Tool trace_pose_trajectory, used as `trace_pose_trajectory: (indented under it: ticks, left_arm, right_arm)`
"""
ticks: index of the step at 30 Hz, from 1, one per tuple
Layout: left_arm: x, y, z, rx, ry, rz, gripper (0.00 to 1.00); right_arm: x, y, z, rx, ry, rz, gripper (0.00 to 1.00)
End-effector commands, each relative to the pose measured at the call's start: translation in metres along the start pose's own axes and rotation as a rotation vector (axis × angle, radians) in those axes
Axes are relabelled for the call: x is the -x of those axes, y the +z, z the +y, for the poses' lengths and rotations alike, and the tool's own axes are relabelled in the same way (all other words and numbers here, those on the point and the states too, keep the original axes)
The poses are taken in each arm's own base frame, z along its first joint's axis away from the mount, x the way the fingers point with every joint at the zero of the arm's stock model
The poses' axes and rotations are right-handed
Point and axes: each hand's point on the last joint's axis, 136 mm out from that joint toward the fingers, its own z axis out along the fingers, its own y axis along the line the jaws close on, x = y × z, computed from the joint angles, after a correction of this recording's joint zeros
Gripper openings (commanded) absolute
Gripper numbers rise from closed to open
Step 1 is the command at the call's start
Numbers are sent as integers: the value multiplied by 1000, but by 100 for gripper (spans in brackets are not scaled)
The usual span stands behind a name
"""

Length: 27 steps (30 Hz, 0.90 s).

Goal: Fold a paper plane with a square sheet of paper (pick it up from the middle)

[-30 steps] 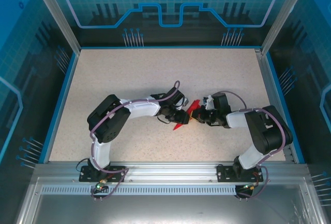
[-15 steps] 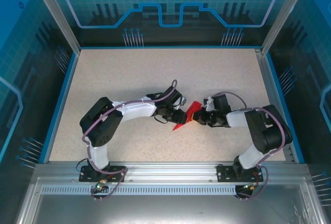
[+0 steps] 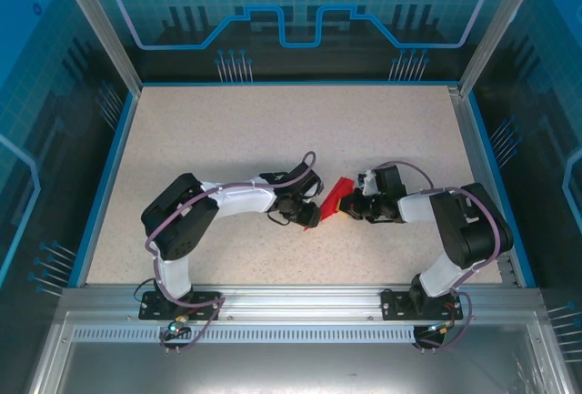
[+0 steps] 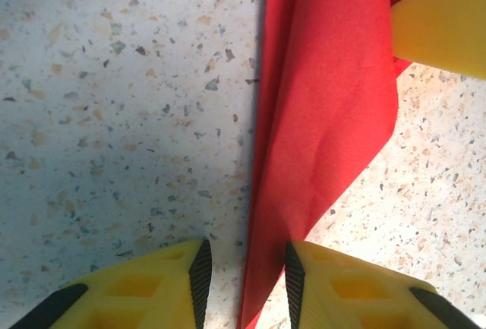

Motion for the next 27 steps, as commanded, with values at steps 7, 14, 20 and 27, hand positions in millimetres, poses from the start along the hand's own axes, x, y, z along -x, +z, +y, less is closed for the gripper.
trace_pose_trajectory:
  ticks: [7, 14, 20, 27]
  left_arm:
    - [-22, -1, 16, 102, 88, 35, 28]
    - [-27, 2, 18, 122, 133, 41, 26]
    - [-34, 5, 27, 178, 182, 54, 24]
    - [-36, 6, 28, 190, 215, 56, 22]
  right_arm:
    - [6, -4, -4, -28, 7, -4, 0]
    - [7, -9, 1, -39, -6, -5, 0]
    - [10, -14, 3, -60, -18, -5, 0]
    - [11, -15, 5, -81, -31, 8, 0]
